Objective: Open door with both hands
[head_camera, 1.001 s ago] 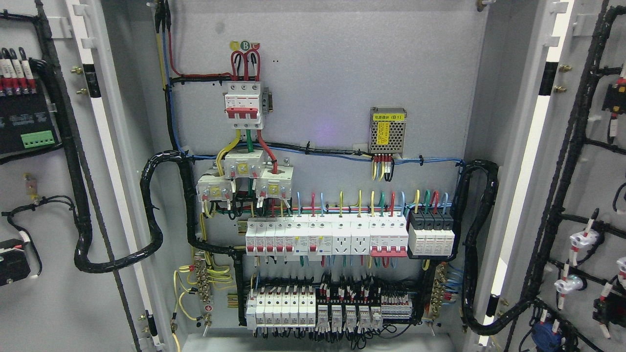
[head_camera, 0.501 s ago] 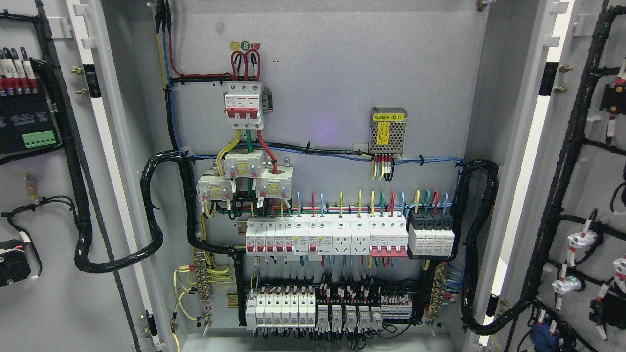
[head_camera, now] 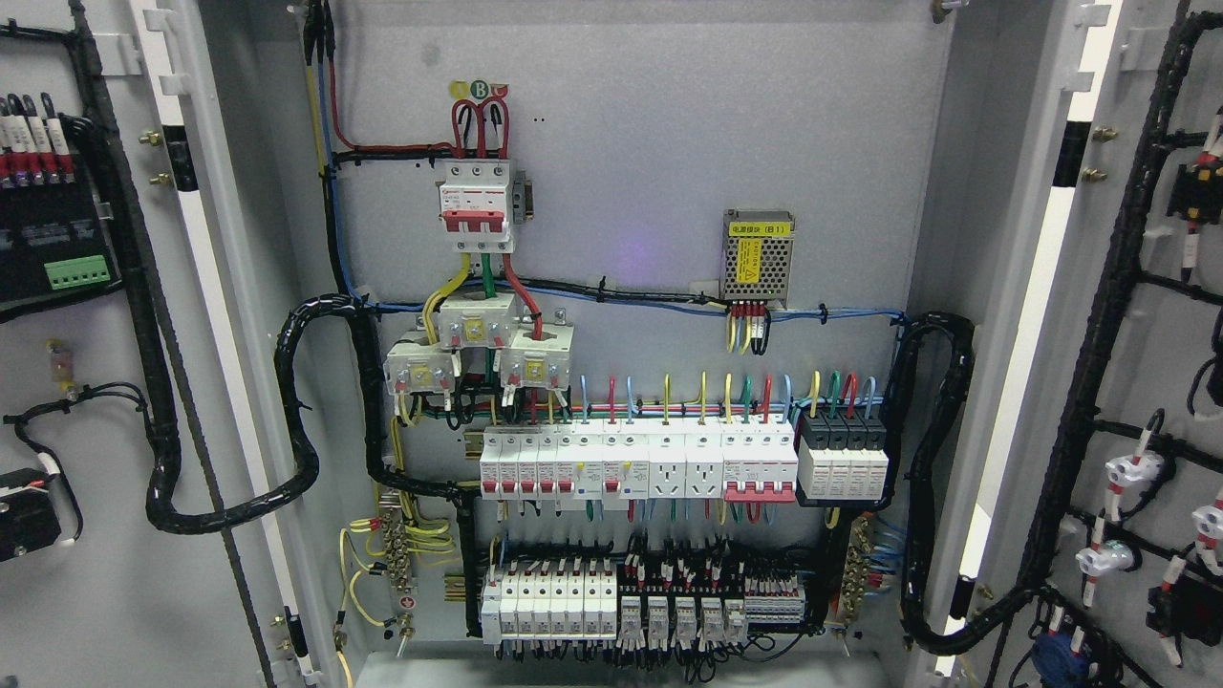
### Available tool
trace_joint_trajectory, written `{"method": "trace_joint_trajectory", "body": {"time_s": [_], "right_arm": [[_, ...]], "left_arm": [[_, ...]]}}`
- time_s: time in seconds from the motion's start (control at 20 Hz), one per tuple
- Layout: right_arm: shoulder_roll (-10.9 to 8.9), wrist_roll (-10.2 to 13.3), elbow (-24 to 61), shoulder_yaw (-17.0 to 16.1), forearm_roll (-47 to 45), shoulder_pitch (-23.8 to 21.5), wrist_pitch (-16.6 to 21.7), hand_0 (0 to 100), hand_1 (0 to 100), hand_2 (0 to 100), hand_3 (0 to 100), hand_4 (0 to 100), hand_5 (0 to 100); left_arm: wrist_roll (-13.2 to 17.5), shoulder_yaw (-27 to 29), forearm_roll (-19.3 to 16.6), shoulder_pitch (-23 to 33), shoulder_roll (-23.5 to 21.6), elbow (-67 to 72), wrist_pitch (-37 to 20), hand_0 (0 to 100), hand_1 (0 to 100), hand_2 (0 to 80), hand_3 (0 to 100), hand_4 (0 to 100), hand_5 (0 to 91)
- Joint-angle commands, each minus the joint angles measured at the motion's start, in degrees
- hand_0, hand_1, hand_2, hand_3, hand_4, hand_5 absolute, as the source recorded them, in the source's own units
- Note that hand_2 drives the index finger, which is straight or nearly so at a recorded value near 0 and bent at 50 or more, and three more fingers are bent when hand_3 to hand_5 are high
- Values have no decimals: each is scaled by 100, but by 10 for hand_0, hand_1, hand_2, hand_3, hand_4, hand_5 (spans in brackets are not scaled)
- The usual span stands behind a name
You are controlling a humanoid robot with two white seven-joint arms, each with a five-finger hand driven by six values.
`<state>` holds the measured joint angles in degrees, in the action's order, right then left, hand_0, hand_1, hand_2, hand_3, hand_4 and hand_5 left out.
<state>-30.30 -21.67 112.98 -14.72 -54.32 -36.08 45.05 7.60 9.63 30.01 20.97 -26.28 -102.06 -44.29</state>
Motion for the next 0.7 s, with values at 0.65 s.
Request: {"method": "trace_joint_trajectory", "body": {"time_s": [0.65], "right_arm": [[200,-3,-2418,3756,1484,-470,56,120,389,0,0,0,0]], "left_arm": [[-66,-1692,-2421,1031,2014,-34,1156,120,389,0,0,0,0]]}}
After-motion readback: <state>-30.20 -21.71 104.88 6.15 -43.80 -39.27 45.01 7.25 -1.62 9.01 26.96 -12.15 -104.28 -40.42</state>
